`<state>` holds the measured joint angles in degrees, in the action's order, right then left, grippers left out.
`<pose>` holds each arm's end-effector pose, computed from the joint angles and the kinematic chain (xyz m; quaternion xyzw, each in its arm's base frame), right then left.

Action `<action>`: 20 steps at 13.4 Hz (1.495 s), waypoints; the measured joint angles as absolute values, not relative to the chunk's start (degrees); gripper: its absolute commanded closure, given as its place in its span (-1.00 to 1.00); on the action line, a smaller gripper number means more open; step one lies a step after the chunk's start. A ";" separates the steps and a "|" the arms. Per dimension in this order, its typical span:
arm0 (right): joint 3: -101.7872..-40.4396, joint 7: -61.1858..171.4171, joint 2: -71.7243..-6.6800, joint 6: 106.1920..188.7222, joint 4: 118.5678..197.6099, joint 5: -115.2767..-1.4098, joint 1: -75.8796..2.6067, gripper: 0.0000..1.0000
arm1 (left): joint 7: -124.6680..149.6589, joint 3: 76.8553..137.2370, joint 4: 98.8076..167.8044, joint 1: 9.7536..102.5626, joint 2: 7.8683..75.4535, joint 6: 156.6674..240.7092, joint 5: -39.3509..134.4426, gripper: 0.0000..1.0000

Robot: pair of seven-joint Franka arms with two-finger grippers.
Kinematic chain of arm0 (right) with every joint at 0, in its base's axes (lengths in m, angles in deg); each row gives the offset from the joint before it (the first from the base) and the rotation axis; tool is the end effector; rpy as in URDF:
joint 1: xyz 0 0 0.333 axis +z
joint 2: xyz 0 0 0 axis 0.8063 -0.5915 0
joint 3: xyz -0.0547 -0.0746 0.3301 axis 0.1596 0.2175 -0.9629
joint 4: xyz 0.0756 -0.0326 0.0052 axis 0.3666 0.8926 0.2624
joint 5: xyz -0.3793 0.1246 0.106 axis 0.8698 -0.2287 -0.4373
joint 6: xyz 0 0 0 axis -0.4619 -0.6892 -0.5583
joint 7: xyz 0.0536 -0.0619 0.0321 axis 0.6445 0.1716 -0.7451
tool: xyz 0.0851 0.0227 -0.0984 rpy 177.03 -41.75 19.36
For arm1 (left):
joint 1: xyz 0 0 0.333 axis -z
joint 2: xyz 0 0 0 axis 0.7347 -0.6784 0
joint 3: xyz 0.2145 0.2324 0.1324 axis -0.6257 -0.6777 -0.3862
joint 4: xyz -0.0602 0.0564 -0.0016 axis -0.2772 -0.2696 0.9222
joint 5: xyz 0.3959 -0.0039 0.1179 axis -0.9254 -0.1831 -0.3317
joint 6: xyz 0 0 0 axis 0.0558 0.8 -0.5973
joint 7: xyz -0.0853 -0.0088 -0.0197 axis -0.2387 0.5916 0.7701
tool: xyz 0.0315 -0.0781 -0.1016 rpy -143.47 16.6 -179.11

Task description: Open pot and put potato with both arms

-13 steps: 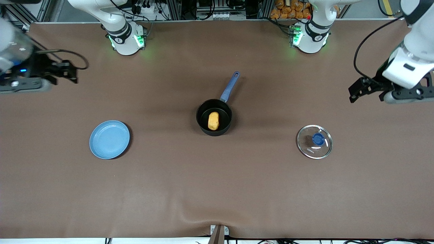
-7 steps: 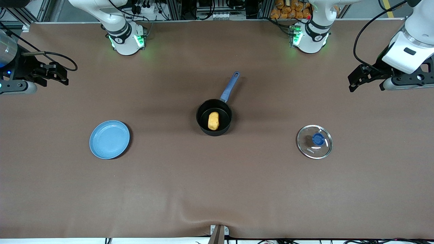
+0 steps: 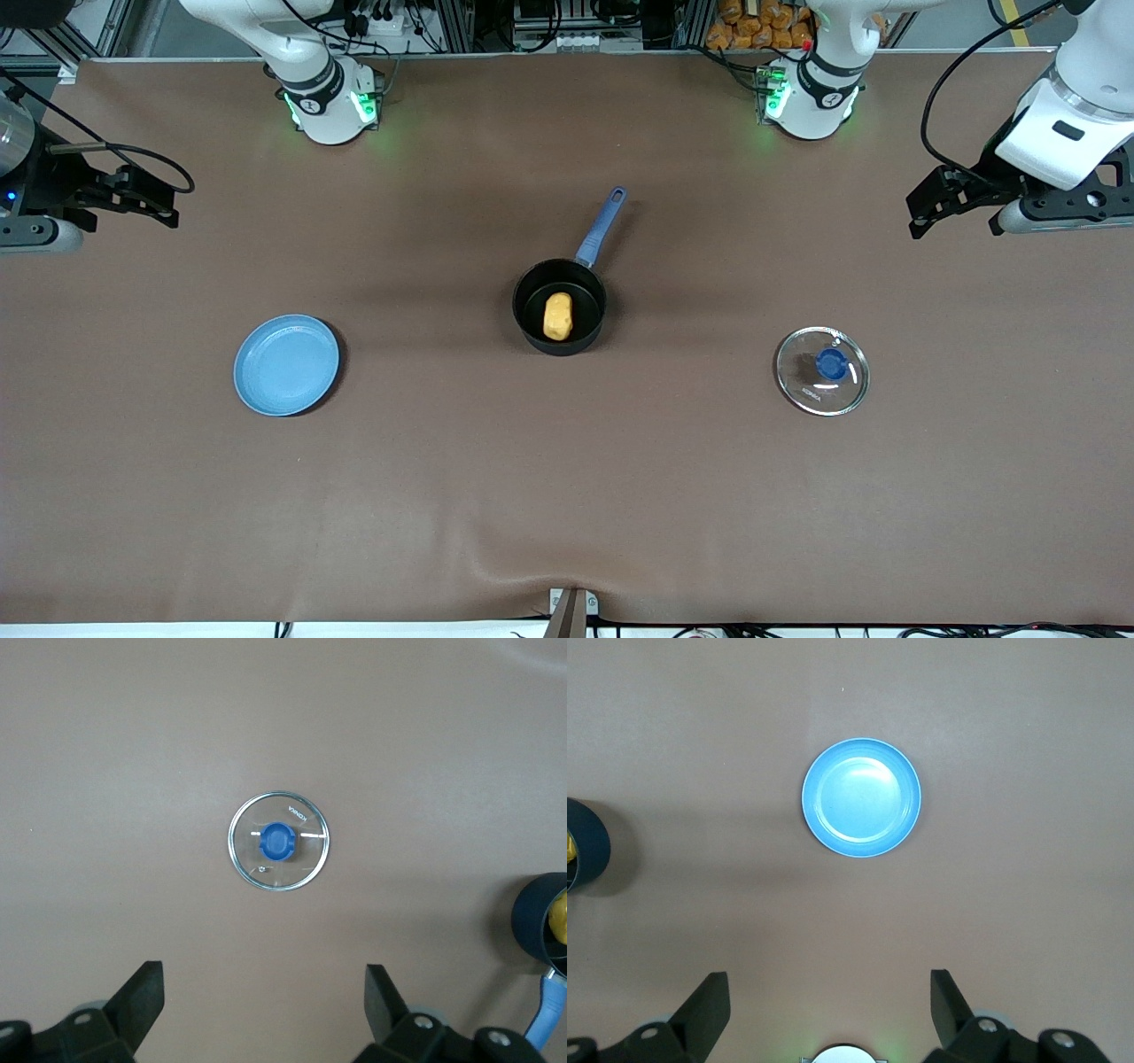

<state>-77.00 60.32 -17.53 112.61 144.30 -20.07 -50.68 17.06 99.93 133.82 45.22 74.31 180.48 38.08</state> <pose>0.5653 0.0310 0.6366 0.9980 0.0277 -0.0549 0.0133 0.5421 -0.0914 0.6204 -0.9986 -0.0168 -0.0503 0.0072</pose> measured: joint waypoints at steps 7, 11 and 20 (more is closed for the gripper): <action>-76.93 60.58 -17.53 112.61 144.46 -23.22 -51.91 -1.00 | 17.15 100.33 132.06 45.22 74.33 179.42 38.10 -1.00; -76.94 60.58 -17.53 112.56 144.51 -23.28 -51.92 -1.00 | 17.14 100.16 130.78 45.18 74.32 176.14 38.10 -1.00; -76.99 60.58 -17.53 112.14 144.52 -23.29 -51.91 -1.00 | 14.14 98.88 129.23 44.13 74.30 173.90 38.10 -1.00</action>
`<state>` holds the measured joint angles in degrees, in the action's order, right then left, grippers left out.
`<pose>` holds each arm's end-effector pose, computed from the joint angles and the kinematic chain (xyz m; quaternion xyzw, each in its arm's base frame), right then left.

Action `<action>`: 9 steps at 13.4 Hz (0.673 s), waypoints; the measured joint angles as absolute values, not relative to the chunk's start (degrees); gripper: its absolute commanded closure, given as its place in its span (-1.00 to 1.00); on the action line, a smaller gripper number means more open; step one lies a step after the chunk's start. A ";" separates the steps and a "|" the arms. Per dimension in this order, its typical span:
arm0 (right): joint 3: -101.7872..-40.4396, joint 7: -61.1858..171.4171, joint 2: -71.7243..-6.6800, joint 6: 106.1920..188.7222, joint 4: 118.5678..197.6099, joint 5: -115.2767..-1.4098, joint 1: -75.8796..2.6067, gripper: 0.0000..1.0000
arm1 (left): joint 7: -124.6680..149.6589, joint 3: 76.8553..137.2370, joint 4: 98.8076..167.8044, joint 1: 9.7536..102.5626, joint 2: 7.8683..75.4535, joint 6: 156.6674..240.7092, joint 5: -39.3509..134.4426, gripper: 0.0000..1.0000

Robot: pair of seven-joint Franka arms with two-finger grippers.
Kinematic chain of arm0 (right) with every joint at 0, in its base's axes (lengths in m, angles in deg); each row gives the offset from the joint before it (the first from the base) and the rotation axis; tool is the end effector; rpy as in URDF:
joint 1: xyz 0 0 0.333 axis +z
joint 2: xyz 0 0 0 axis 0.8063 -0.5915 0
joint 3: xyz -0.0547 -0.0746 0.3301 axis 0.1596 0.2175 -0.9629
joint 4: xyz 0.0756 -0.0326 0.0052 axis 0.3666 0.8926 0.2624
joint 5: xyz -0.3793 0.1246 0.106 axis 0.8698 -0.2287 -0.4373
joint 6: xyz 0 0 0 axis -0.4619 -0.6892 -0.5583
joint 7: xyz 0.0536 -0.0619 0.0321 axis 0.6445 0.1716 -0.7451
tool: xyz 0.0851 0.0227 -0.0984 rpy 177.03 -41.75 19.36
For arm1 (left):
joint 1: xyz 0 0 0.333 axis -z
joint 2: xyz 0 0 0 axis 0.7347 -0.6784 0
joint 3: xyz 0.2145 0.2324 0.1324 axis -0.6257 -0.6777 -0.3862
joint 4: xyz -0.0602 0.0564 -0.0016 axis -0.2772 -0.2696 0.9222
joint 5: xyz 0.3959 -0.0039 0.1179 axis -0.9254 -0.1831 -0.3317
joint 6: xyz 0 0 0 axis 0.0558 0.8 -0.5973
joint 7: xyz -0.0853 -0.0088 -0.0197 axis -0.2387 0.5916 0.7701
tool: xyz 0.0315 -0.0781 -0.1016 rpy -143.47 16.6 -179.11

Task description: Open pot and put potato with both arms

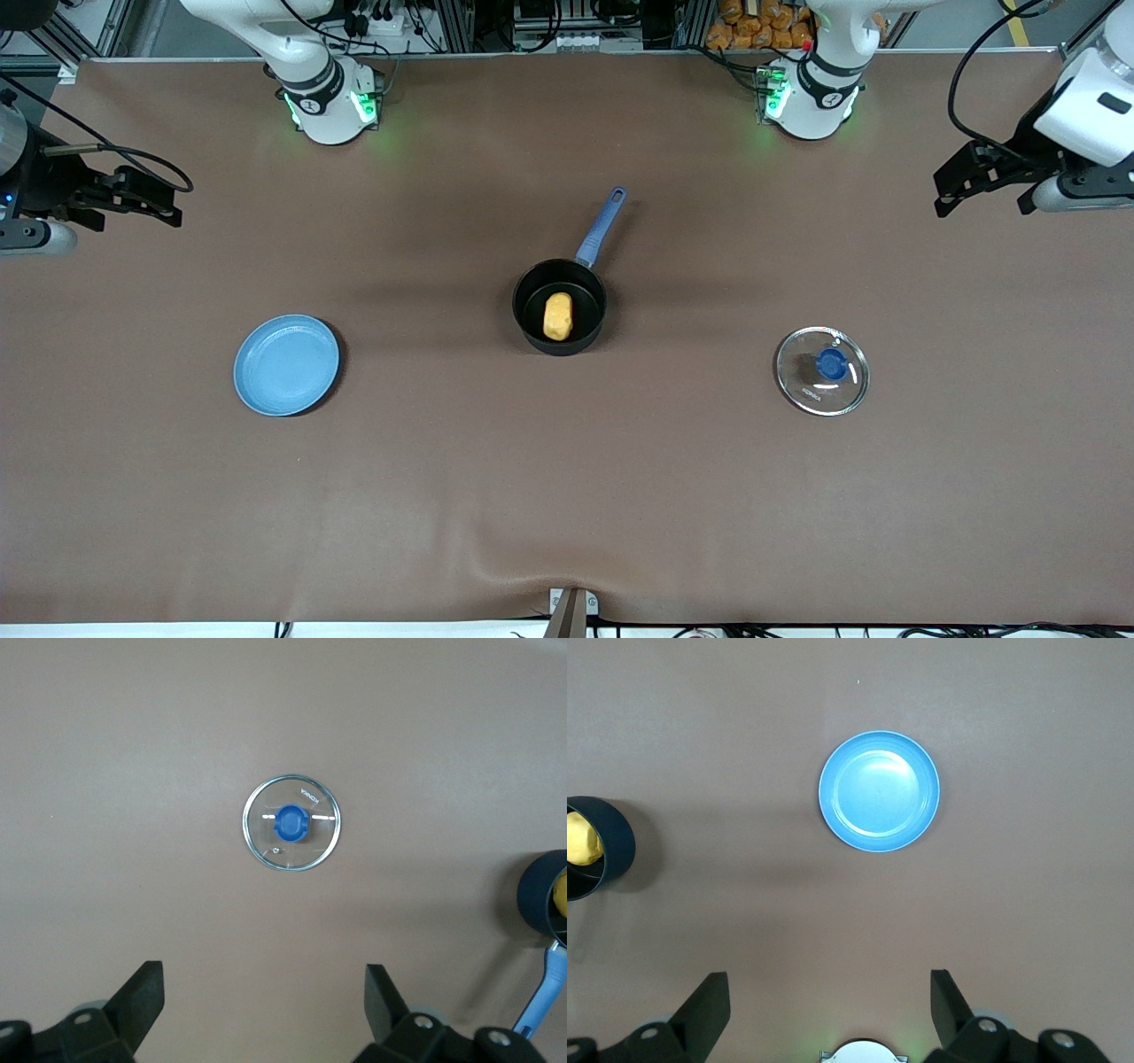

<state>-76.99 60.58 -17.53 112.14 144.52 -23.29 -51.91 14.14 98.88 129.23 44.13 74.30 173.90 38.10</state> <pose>0.5642 0.0269 0.6343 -0.9978 -0.0177 0.0616 0.0149 0.5347 -0.0698 0.6497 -0.9994 -0.0106 -0.0327 0.0104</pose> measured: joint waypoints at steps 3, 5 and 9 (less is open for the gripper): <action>-76.99 60.58 -17.53 112.10 144.52 -23.29 -51.91 -1.00 | 13.76 98.88 128.15 44.06 74.03 172.95 38.10 -1.00; -77.00 60.58 -17.53 111.96 144.52 -23.29 -51.91 -1.00 | 12.61 98.82 127.58 43.93 73.68 172.60 38.10 -1.00; -77.00 60.58 -17.53 111.69 144.53 -23.29 -51.91 -1.00 | 11.78 98.46 126.56 43.28 72.86 172.38 38.10 -1.00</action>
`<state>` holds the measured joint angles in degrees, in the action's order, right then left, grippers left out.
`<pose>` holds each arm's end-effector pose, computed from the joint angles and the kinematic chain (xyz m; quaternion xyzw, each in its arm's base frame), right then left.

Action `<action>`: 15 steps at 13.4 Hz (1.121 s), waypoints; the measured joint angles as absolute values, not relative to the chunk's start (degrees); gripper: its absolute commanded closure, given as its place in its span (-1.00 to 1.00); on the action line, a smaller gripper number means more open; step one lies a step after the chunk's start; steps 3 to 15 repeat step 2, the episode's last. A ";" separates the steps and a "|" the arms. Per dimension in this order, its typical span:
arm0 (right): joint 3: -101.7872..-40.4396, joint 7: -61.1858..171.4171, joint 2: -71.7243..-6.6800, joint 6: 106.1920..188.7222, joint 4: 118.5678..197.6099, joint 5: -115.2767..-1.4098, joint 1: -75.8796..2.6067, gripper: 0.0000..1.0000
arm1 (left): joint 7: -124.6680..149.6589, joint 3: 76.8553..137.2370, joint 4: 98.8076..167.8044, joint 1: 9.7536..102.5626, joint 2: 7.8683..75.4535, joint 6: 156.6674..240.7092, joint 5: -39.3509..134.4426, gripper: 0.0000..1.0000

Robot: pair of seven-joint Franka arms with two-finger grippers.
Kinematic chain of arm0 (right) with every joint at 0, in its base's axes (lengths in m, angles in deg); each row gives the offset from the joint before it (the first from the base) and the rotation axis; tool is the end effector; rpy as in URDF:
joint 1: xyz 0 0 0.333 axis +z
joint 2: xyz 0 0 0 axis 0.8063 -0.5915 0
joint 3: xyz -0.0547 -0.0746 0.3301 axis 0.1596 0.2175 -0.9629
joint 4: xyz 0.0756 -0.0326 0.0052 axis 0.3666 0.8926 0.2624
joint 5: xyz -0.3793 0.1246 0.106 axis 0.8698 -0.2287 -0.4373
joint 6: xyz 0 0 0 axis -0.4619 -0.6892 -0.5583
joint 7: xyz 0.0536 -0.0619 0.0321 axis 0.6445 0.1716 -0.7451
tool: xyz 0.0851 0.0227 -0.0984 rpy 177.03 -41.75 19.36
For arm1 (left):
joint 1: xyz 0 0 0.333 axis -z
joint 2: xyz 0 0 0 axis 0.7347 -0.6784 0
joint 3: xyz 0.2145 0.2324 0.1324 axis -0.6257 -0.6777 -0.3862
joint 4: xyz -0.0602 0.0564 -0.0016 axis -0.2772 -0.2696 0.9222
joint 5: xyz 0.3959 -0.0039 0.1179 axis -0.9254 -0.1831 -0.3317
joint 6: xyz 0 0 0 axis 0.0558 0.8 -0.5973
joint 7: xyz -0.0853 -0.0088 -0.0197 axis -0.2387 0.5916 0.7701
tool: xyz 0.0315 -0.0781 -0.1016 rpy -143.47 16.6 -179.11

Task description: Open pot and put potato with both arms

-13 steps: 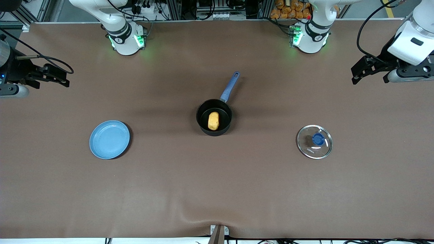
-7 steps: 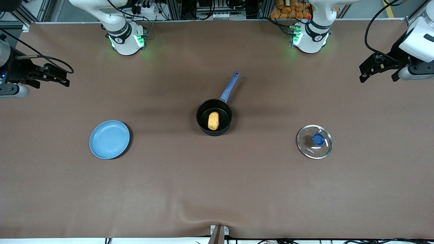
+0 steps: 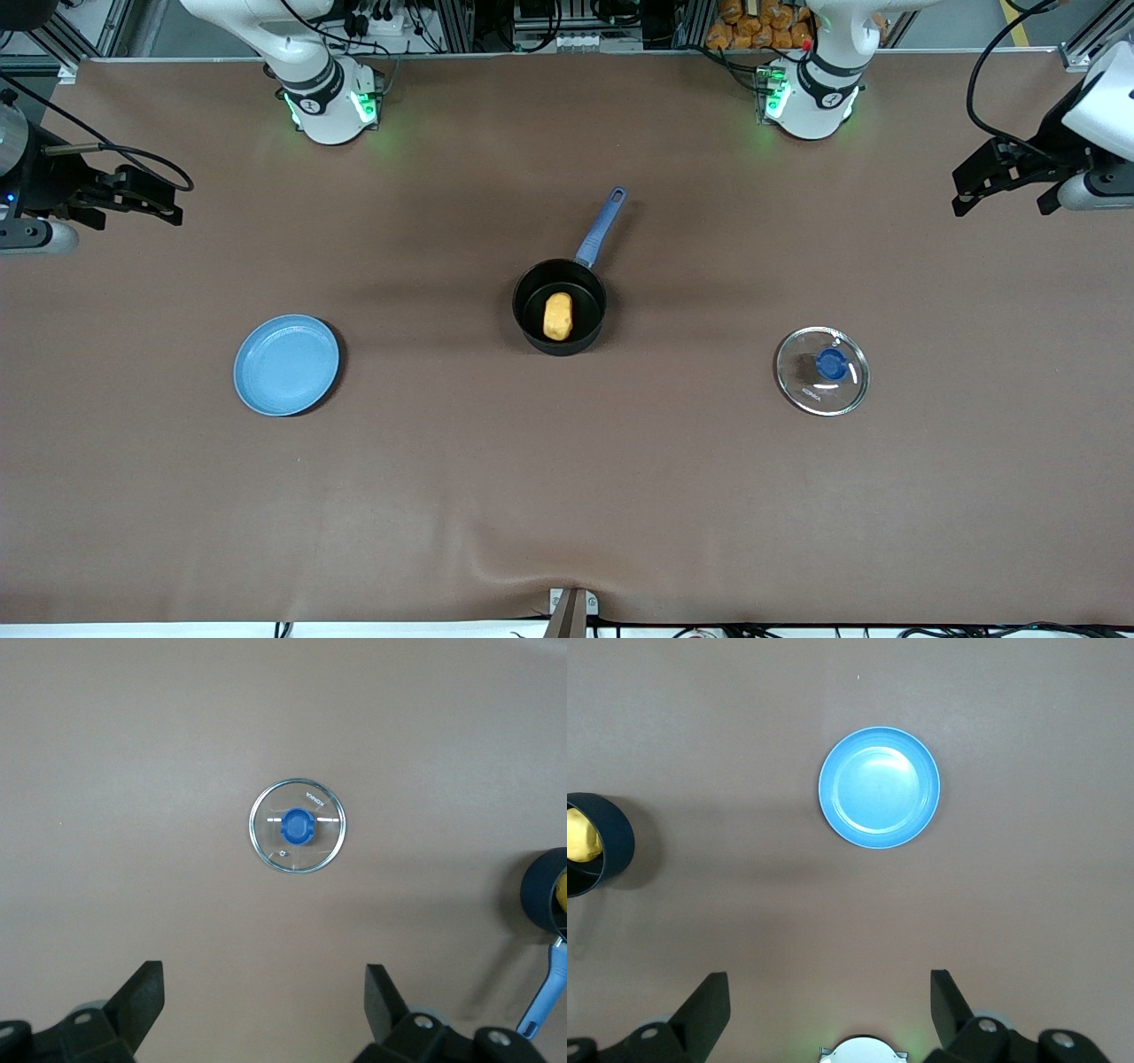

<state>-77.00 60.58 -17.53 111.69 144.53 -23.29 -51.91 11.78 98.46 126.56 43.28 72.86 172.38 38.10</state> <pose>0.5630 0.0270 0.6337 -0.9976 -0.0179 0.0656 0.0148 0.5421 -0.0573 0.6570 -0.9995 -0.0010 -0.0298 0.0092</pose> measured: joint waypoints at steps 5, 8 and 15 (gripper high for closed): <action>-77.00 60.58 -17.53 111.68 144.53 -23.29 -51.91 -1.00 | 11.78 98.46 126.54 43.27 72.71 172.29 38.10 -1.00; -77.00 60.58 -17.53 111.68 144.53 -23.29 -51.91 -1.00 | 11.78 98.46 126.54 43.27 72.71 172.29 38.10 -1.00; -77.00 60.58 -17.53 111.68 144.53 -23.29 -51.91 -1.00 | 11.78 98.46 126.54 43.27 72.71 172.29 38.10 -1.00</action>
